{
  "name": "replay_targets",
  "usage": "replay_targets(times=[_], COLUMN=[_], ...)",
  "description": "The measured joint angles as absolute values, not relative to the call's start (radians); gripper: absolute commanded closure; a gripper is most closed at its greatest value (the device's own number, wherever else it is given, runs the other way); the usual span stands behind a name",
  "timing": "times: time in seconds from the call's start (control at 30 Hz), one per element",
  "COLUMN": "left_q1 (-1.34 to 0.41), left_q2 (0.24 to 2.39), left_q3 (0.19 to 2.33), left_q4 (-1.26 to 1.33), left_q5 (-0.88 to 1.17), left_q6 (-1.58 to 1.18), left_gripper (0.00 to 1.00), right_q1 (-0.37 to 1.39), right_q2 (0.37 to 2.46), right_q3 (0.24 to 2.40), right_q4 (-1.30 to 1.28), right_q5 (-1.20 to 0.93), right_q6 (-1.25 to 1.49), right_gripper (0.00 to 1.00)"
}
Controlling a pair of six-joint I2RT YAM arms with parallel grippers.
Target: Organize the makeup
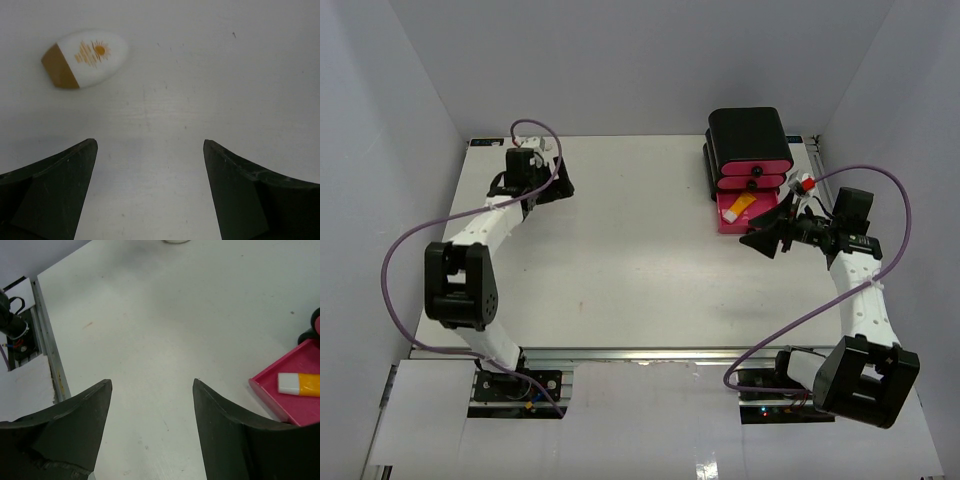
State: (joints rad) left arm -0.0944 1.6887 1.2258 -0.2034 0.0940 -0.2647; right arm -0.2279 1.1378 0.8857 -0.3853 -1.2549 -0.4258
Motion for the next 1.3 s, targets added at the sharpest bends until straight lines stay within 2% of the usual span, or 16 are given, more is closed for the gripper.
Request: replay_targets(times=[0.13,0.4,0.53,0.73,0.9,1.3], left_q1=[-0.096,-0.095,-0.093,-0.09,-0.08,-0.037], left_q2=[1.817,1.94,2.051,2.195,2.232,2.227], left_q3=[1.357,1.413,1.505,1.627,1.673,1.629], left_q4=[-0.205,-0.181,-0.172,-0.206,-0.216,-0.168], left_q5=[0.065,0.035,0.052,0.077,0.09,0.15], left_q6=[-0.104,0.299,0.401,0.479,0.498,0.481], left_gripper=[0.02,0.02,0.02,0.02,0.02,0.02], right_q1=[-0.228,-0.231,-0.236,-0.247,-0.26,-0.269], right_q2=[1.113,1.089,1.094,1.114,1.115,1.115], right_q3=[0.854,0.852,0.852,0.852,0.835,0.833], right_q4=[-0.409,-0.409,-0.409,-0.407,-0.394,-0.386], right_q5=[-1.271,-1.271,-1.264,-1.253,-1.252,-1.252], right_q6=[-0.445,-0.449,-0.448,-0.445,-0.438,-0.422], right_gripper=[0.28,0.28,0.28,0.28,0.28,0.28])
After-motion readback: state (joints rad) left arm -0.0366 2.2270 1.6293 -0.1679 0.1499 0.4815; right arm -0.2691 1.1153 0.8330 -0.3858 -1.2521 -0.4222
